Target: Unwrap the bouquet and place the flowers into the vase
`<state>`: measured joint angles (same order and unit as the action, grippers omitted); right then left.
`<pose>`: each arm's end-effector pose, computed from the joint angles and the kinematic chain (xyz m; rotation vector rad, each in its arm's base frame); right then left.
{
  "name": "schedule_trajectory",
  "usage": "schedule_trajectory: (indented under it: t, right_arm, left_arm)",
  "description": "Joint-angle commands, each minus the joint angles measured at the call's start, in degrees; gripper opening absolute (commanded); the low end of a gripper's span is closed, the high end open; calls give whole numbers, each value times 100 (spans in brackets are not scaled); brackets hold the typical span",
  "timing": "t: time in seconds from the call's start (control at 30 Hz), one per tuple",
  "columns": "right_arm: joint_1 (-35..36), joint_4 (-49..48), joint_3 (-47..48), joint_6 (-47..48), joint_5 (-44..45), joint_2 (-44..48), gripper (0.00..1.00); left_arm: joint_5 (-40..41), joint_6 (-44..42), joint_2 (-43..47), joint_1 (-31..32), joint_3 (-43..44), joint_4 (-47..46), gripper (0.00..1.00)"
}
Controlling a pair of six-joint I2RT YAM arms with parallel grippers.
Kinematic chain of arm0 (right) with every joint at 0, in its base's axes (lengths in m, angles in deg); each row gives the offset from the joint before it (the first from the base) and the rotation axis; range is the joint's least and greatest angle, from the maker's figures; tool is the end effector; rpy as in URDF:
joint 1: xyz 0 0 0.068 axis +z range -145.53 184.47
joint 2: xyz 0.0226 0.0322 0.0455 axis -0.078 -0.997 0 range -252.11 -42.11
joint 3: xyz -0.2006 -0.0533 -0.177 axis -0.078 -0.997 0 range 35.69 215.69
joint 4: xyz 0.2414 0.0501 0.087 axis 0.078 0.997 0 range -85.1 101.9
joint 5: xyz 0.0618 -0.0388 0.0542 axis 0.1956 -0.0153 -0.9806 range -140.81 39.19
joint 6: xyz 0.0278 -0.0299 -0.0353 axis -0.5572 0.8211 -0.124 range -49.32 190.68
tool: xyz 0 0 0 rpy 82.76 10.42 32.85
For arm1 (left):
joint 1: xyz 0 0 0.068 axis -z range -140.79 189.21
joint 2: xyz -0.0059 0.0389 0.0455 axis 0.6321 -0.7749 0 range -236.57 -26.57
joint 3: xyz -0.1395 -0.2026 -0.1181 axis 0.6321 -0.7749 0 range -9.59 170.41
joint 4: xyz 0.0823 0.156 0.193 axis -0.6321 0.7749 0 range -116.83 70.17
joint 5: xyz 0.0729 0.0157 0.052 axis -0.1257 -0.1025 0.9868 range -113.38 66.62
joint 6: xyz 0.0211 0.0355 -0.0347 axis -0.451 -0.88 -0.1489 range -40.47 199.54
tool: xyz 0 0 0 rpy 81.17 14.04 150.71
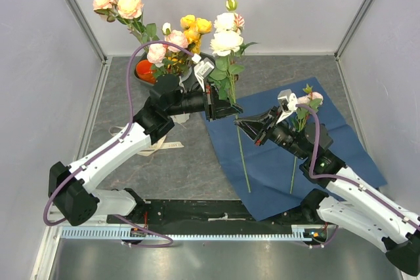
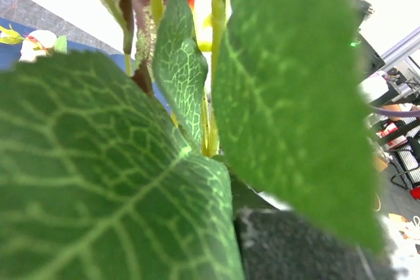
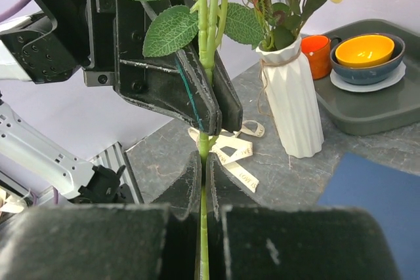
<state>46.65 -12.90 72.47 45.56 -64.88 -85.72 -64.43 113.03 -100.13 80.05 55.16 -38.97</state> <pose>0.1320 0.1313 0.3466 -0.4347 1.4189 1.1365 0.2096 -0.2121 0.3944 0.7489 1.5830 -1.5281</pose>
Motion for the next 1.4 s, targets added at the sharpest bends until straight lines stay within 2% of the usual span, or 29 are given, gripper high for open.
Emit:
schedule_trajectory:
  t: [0.0,0.07,0.1,0.17,0.2,0.27,0.3,0.33,0.47,0.63,0.83,0.97,1.13,1.37]
  right_arm:
    - [28,259,321,306,193,20,1]
    - [28,426,400,333,324,2,21]
    - [19,636,435,341,517,11,45]
    - [28,900,523,394,834,90,60]
    - [28,1188,541,386,1366,151,70]
    - [28,1497,576,98,2176,405,80]
    - [28,1751,559,-70,2667,537,92]
    - [28,1815,550,-176,3420,808,97]
    - [28,2316,602,-388,4464,1276,98]
    - [28,2869,989,-194,4597,1172,98]
    - [28,2993,981,-221,4509,1162,98]
    - [28,3028,954,-204,4439,1232,98]
    - [28,3116,1007,-168,4456,1338,98]
    - [28,3257,1025,-98,4535,1496,98]
  left_arm:
    - [-166,-193,114,3,249,-25,2]
    - [87,-395,254,12,301,211,2]
    - [228,-701,315,12,336,369,2]
    - [736,-1098,560,20,485,894,2]
    - [957,-1535,666,12,538,1063,2]
    - [1710,-1941,973,12,678,1571,2]
    - [1976,-2274,1079,12,705,1670,2]
    - [2231,-2425,1185,3,714,1741,2]
    - [3522,-2996,1774,-155,723,1821,2]
    - [4606,-3402,2021,-208,1362,2101,2]
    - [5799,-4096,1495,-234,2584,2672,2]
    - [6153,-4430,1196,-234,3043,2717,2]
    - [6250,-4457,949,-234,3535,2831,2]
    - [6294,-4571,808,-270,3448,2744,2]
